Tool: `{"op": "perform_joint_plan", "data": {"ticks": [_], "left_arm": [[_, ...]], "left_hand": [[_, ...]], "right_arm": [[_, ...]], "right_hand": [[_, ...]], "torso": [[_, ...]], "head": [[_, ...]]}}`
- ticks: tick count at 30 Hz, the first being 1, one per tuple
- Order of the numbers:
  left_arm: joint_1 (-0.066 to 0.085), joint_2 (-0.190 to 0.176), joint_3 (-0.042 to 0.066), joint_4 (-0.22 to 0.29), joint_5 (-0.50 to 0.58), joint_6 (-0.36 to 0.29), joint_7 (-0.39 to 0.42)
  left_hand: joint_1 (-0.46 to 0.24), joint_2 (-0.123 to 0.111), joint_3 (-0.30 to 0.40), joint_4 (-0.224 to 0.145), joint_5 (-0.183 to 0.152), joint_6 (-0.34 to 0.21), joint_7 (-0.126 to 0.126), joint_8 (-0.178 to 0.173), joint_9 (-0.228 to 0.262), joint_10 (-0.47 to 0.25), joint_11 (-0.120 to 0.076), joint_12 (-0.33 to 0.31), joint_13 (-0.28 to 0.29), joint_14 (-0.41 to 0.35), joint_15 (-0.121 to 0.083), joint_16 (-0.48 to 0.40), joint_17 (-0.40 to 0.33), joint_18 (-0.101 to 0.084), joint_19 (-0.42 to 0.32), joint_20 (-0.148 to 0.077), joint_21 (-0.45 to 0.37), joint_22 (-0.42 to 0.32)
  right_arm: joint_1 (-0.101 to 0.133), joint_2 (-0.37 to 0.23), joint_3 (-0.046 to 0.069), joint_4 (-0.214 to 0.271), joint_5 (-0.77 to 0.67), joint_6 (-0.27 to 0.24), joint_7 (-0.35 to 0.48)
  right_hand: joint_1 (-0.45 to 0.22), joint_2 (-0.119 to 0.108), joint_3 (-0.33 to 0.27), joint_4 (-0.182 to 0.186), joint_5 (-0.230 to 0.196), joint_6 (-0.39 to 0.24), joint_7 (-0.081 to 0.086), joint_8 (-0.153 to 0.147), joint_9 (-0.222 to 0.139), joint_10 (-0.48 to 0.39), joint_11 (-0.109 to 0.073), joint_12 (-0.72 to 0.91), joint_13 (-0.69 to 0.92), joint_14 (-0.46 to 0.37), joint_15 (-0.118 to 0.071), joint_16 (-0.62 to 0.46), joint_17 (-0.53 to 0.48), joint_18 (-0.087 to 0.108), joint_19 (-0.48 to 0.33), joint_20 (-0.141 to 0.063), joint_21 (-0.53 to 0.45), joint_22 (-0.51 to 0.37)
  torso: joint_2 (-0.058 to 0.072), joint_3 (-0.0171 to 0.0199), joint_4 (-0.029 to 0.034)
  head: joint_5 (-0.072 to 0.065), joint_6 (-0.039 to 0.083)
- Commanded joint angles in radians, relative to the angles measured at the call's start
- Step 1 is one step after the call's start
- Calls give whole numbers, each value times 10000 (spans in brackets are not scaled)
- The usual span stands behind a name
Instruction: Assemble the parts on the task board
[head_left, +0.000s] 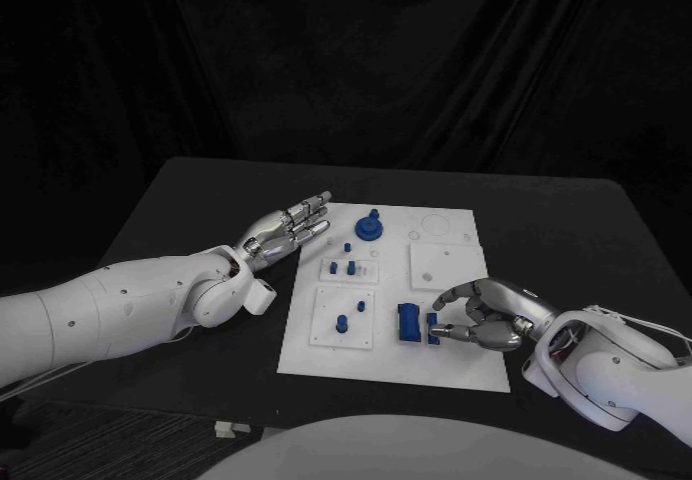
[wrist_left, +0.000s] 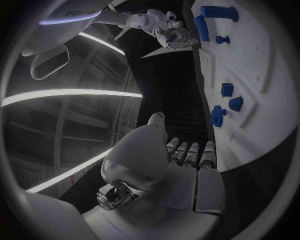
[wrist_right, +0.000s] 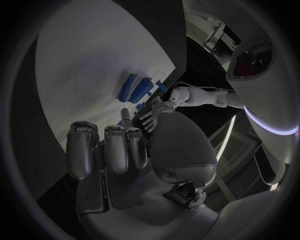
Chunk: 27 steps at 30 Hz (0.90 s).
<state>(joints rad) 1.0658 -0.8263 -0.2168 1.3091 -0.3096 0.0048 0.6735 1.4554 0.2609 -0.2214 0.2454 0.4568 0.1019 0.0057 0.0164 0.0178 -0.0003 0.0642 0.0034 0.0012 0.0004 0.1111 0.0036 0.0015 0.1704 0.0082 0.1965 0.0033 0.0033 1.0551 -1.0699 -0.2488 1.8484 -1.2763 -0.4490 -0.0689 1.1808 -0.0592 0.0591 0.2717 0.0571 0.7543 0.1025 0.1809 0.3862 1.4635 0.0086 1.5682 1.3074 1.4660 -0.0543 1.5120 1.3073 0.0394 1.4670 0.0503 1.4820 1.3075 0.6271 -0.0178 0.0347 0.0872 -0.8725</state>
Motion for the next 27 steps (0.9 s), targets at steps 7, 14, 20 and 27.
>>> {"op": "perform_joint_plan", "data": {"ticks": [7,14,20,27], "left_arm": [[-18,-1,9,19,50,100,138],[-22,2,9,27,50,113,122],[-24,1,9,24,50,115,103],[-27,1,9,21,50,129,79]], "left_hand": [[121,3,20,-55,94,8,55,57,16,3,-23,-34,-12,-4,45,-36,-15,-106,-14,66,25,15],[131,0,28,-72,116,11,54,58,16,3,-20,-34,-12,-4,48,-36,-15,-109,-13,65,26,15],[142,-2,38,-91,136,12,55,58,16,3,-18,-34,-12,-4,51,-36,-15,-111,-12,66,27,16],[150,-3,46,-106,150,18,56,58,17,3,-14,-34,-12,-4,53,-36,-15,-113,-11,67,27,17]], "right_arm": [[-133,41,3,-42,-863,650,310],[-170,60,2,-62,-1072,784,116],[-200,80,3,-75,-1558,794,-371],[-209,110,4,-96,-2017,893,-1095]], "right_hand": [[252,26,-69,-7,29,68,-80,-152,-210,1073,-110,26,2634,807,-116,59,1397,-176,659,-43,66,2350],[292,33,-78,-11,47,54,-81,-195,-266,1073,-114,26,2634,804,-122,54,1386,-169,646,-50,40,2340],[77,94,-237,151,25,5,-52,-387,-528,1073,-96,26,2634,780,-113,4,1278,-141,590,-55,-68,2302],[-297,194,-421,167,8,-581,105,-922,-1235,893,20,-154,2406,683,-25,-199,870,-52,410,12,-425,2179]], "torso": [[-1,-4,-4],[-7,-3,6],[-16,2,16],[-16,0,5]], "head": [[-23,-2],[-16,-2],[-18,-2],[-17,-2]]}}
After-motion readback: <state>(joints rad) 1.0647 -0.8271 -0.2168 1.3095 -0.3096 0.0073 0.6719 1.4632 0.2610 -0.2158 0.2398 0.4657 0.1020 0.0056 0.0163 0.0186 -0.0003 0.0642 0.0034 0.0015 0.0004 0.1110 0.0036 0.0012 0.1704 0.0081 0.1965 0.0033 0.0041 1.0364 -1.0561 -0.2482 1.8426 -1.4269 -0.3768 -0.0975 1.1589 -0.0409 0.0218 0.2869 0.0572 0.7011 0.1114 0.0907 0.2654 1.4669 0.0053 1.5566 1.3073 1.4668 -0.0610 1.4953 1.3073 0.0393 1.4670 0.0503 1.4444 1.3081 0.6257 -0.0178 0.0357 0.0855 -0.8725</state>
